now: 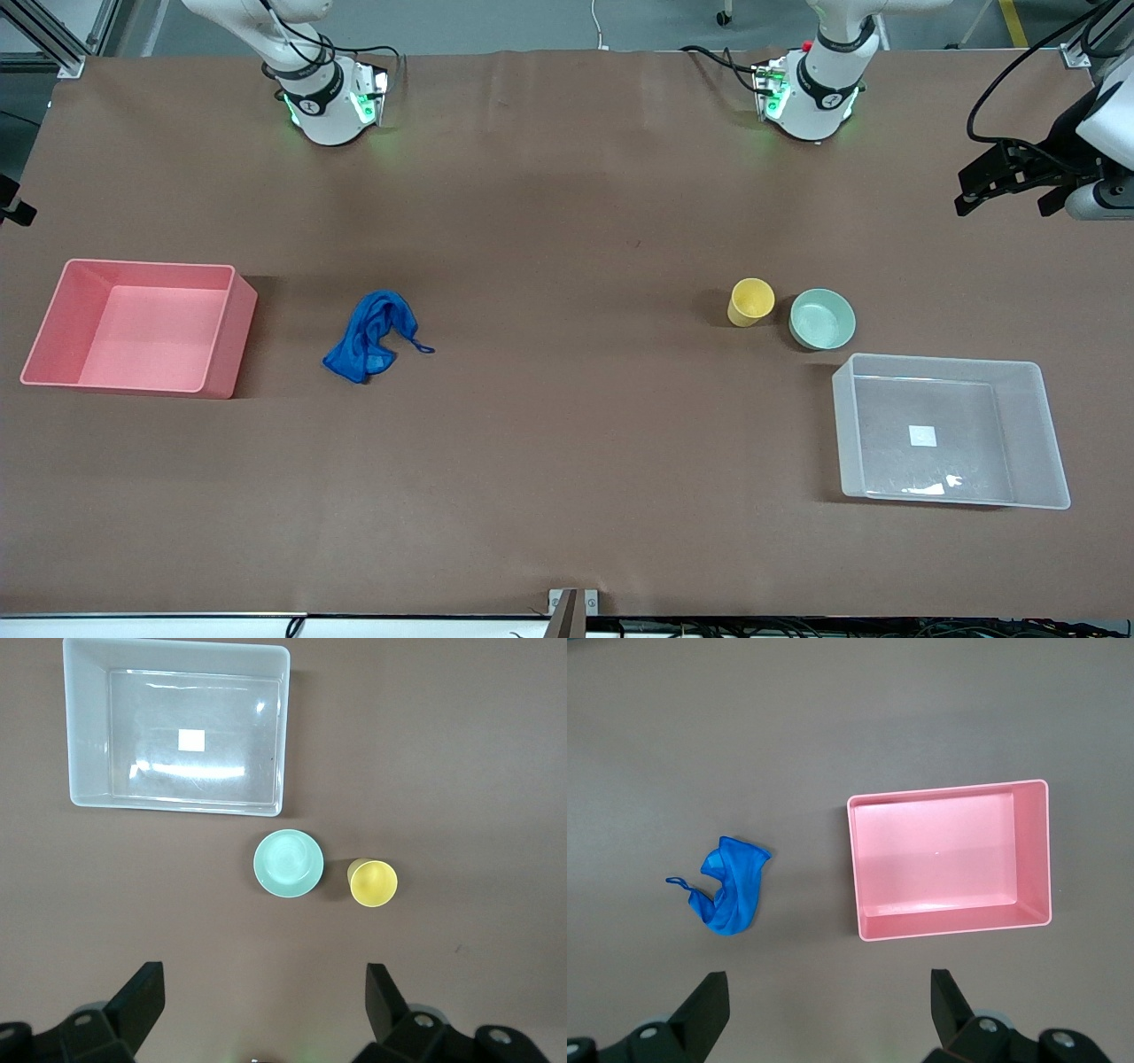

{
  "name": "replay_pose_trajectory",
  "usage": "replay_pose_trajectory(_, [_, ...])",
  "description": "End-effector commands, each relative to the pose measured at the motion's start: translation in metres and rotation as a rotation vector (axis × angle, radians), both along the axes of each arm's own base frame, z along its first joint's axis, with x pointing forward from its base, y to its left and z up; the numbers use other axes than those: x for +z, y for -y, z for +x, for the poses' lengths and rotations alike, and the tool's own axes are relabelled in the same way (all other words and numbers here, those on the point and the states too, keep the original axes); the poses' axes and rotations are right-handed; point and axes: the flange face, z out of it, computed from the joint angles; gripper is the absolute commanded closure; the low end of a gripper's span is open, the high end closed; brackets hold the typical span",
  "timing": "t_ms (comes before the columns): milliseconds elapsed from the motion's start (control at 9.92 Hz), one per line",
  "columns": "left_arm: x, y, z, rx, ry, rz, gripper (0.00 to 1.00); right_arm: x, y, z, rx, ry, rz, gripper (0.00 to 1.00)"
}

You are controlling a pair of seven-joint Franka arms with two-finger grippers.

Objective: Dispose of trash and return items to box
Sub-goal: 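Reach the right gripper to the blue cloth while the left gripper reaches the green bowl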

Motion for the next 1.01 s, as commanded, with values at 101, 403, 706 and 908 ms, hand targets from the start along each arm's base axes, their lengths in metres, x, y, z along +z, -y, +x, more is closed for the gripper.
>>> replay_pose_trajectory(101, [-0.017,-0.001,-0.002,-0.016,-0.045,-0.008,0.0,0.007,-0.003,-0.004,0.015,-0.002,-0.013,0.0])
replay_pose_trajectory(403, [-0.022,-0.003,0.0,0.001,-0.051,-0.008,0.0,0.006,-0.003,-0.004,0.016,-0.005,-0.012,0.0])
replay_pose_trajectory(706, [-0.075,-0.013,0.001,0.004,-0.07,-0.003,0.02,0.007,-0.02,-0.001,-0.016,0.0,-0.015,0.0])
replay_pose_trajectory(908, [-0.154,-0.027,-0.012,0.03,-0.032,-0.006,0.03,0.003,-0.084,0.004,-0.122,-0.006,-0.013,0.0])
